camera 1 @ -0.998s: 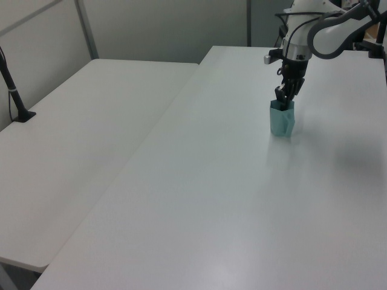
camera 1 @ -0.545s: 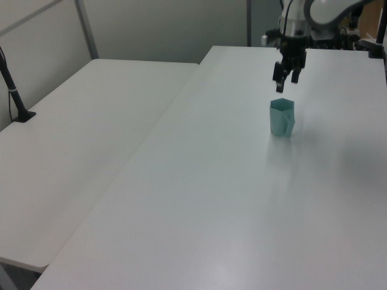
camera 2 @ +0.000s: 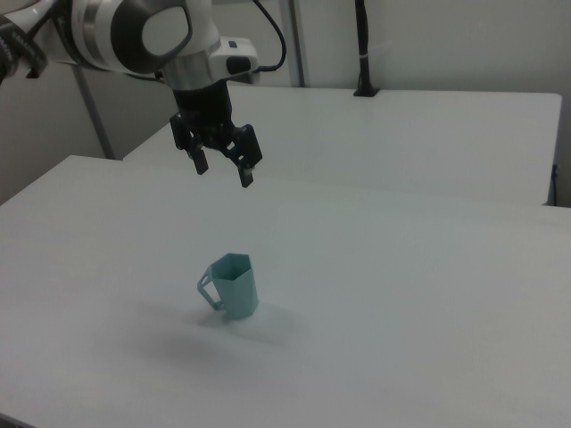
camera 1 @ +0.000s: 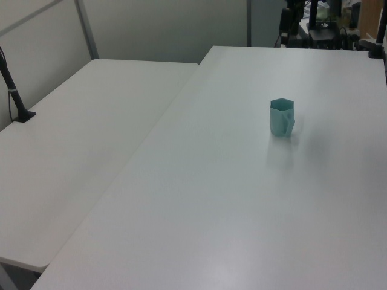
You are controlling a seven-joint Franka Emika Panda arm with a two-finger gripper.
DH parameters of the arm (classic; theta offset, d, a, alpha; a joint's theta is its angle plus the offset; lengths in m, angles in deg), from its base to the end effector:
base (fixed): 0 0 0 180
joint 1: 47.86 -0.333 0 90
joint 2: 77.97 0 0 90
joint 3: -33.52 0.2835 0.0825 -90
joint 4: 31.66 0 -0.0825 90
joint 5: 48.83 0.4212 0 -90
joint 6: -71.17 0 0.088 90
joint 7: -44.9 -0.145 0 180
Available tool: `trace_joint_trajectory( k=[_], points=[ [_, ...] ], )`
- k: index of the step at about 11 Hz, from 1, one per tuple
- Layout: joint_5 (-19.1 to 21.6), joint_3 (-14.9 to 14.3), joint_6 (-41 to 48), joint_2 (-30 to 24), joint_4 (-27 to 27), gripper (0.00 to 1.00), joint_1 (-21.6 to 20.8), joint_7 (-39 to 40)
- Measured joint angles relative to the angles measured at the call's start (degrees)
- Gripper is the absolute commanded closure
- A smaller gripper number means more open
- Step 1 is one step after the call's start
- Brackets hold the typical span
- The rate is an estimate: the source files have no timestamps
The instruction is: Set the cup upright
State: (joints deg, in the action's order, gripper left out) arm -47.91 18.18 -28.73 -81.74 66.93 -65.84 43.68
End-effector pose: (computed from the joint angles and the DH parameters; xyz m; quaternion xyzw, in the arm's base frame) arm 0.5907 0.0262 0.5301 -0.9989 -0.0112 -0.0425 0.0181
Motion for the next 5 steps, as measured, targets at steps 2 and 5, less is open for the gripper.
trace_joint_trajectory(
  k=[2,5],
  points=[
    [-1.18,-0.09,1.52,0.06,-0.55,0.0,1.51,0.73],
    [-1.26,-0.11,1.53,0.15,-1.48,0.0,3.37,0.98]
  ],
)
